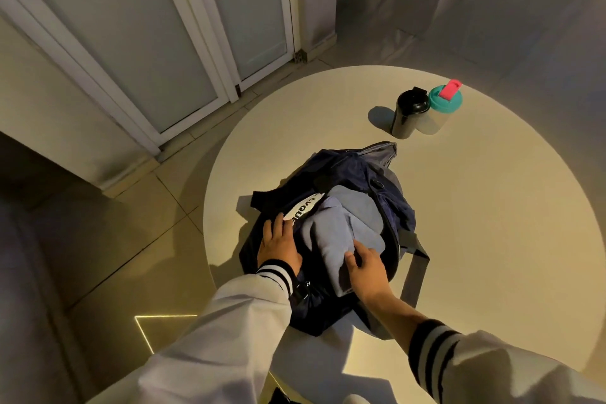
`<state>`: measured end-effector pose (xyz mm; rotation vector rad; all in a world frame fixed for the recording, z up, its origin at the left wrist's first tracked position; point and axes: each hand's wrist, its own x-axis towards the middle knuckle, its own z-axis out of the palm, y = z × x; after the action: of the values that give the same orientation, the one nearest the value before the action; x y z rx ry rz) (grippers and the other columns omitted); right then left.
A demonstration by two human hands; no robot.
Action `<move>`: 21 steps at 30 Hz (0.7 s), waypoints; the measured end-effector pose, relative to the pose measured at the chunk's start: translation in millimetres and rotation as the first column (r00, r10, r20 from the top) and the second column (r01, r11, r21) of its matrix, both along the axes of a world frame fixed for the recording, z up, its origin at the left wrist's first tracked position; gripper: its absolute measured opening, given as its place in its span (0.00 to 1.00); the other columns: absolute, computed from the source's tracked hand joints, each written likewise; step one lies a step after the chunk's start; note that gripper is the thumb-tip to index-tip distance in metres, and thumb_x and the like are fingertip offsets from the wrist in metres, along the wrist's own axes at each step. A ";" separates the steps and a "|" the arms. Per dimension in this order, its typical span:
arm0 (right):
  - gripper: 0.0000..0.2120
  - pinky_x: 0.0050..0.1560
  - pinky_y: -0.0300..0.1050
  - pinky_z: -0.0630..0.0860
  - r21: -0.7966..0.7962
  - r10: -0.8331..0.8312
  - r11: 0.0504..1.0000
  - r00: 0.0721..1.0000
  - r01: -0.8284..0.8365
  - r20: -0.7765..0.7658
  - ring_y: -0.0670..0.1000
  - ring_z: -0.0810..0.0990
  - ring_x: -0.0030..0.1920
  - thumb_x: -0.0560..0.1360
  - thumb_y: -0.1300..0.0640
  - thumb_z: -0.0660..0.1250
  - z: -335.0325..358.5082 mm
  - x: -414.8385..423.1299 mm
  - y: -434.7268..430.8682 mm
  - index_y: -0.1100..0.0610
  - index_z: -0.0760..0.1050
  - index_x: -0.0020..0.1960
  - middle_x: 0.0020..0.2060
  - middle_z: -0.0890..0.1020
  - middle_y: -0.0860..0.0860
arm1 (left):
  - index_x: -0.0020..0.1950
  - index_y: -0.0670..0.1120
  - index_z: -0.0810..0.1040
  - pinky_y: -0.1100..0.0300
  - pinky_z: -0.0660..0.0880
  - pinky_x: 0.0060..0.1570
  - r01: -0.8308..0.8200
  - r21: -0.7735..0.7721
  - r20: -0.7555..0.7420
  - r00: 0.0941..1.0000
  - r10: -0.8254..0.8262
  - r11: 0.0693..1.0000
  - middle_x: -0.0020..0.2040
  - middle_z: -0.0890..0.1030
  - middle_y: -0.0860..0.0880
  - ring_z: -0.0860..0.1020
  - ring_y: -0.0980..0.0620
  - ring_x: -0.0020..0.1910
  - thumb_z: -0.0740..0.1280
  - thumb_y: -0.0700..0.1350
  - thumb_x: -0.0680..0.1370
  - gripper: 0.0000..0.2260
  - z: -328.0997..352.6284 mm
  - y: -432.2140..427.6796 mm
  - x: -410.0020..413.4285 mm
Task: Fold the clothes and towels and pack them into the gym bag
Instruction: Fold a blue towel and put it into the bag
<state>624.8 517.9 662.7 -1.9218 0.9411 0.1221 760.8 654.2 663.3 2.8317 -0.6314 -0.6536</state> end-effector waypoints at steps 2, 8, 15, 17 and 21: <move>0.18 0.63 0.45 0.70 -0.027 0.006 1.000 1.000 -0.006 -0.003 0.57 0.76 0.58 0.84 0.52 0.58 -2.6 0.1 -2.4 0.52 0.71 0.72 0.59 0.75 0.57 | 0.81 0.48 0.49 0.51 0.56 0.76 -0.025 0.059 -0.052 0.998 0.028 0.998 0.82 0.44 0.49 0.44 0.42 0.80 0.72 0.48 0.77 0.41 -7.0 -1.5 0.5; 0.17 0.62 0.44 0.71 -0.061 0.018 0.998 1.000 -0.018 -0.010 0.53 0.75 0.51 0.84 0.52 0.58 -6.4 2.4 0.9 0.52 0.71 0.72 0.58 0.75 0.57 | 0.80 0.49 0.52 0.50 0.65 0.71 -0.049 0.053 -0.072 0.996 0.052 0.997 0.79 0.51 0.46 0.53 0.42 0.78 0.69 0.41 0.78 0.37 -22.2 -3.5 1.1; 0.19 0.66 0.44 0.68 -0.043 -0.003 0.999 1.000 0.002 -0.006 0.58 0.75 0.59 0.84 0.52 0.58 10.1 4.6 6.5 0.53 0.69 0.74 0.62 0.72 0.57 | 0.73 0.47 0.71 0.59 0.70 0.62 -0.160 -0.246 -0.125 0.983 0.132 0.956 0.71 0.67 0.46 0.73 0.44 0.66 0.62 0.35 0.80 0.21 -21.2 10.7 -3.5; 0.19 0.65 0.43 0.67 -0.002 -0.047 0.999 0.996 0.047 0.078 0.55 0.73 0.61 0.85 0.51 0.57 18.4 2.7 10.7 0.52 0.68 0.74 0.62 0.70 0.54 | 0.71 0.48 0.73 0.58 0.70 0.61 -0.187 -0.332 -0.098 0.982 0.164 0.925 0.71 0.68 0.47 0.74 0.44 0.65 0.61 0.38 0.82 0.17 -15.9 16.8 -6.0; 0.16 0.62 0.41 0.63 0.021 0.014 1.000 0.994 -0.017 0.112 0.50 0.70 0.56 0.85 0.49 0.56 17.8 -3.5 14.2 0.51 0.71 0.70 0.58 0.70 0.52 | 0.59 0.51 0.78 0.56 0.73 0.57 -0.213 -0.478 -0.015 0.972 0.234 0.852 0.59 0.77 0.48 0.77 0.43 0.58 0.57 0.44 0.80 0.13 -0.3 26.6 -10.6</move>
<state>621.3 532.0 680.6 -1.8957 0.8475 0.0335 750.2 680.8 663.0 2.4047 -0.3892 -0.3351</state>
